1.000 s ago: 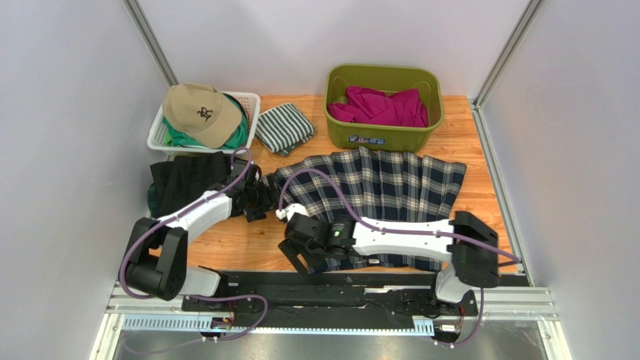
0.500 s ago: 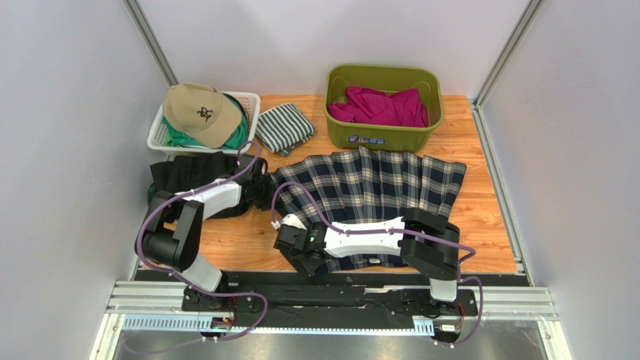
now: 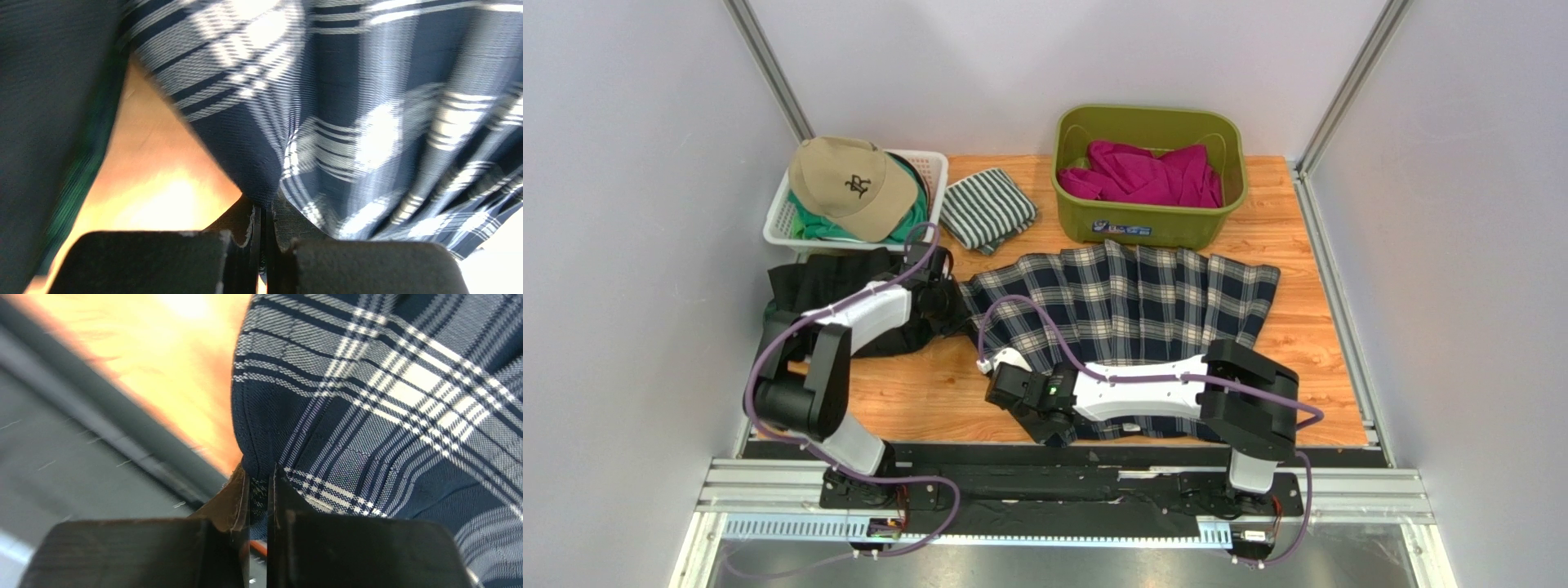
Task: Fold and stack the skirts
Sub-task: Fold the skirt at the center of the board.
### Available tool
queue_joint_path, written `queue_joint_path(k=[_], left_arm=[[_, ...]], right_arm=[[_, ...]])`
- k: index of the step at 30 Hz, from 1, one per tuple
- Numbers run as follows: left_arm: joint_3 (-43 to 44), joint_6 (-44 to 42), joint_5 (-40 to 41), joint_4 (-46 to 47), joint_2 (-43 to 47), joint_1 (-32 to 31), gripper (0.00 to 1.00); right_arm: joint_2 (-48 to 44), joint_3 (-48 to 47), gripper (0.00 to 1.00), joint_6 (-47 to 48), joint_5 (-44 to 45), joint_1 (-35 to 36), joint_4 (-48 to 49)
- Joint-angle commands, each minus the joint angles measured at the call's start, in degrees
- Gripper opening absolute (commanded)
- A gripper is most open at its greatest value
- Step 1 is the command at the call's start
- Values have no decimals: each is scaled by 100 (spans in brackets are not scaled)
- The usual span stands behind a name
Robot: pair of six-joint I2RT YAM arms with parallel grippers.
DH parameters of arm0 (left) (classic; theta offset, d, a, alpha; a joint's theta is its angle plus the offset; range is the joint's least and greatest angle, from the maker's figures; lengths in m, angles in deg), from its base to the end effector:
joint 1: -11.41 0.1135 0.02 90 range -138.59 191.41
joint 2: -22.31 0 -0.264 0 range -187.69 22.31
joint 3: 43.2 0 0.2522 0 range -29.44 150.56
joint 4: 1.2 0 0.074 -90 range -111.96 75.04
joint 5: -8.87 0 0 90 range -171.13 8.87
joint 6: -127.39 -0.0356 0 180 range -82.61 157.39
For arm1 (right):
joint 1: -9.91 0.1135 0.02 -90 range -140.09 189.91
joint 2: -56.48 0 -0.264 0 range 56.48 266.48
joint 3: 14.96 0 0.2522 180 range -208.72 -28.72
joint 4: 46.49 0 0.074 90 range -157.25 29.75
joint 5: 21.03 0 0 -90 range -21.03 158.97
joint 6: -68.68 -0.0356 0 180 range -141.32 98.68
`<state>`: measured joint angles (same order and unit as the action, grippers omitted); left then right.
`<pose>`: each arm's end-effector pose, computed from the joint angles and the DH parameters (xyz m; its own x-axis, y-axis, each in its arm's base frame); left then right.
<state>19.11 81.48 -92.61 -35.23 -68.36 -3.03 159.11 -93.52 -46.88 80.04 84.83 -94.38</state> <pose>0.2844 -0.0805 0.1612 -0.8485 -0.4856 -0.2102 -0.3574 0.8189 -0.4491 0.0955 0.3282 0.1647 -0.6253 -0.6933 -0.3581 -0.7342 0.6783 -0.0311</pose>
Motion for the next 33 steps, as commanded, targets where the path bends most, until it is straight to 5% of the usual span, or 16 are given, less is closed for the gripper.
queue_joint_path(k=[1,11,16,26,33], left_arm=[[532,-261,1024,-643,1007,195,0],[918,-156,1808,-1444,2623,477,0],[1138,-217,975,-962,2845,355,0],[2999,-489,1482,-873,1283,-1779,0],[4284,-630,1482,-680,34,-2783,0]], right_arm=[[-524,20,0,639,-1866,67,556],[-1121,-692,0,939,-3339,67,899],[-1736,-202,0,755,-2875,50,829],[-3801,1337,0,-264,-1873,58,417],[-5015,1742,0,-888,-1442,50,-943]])
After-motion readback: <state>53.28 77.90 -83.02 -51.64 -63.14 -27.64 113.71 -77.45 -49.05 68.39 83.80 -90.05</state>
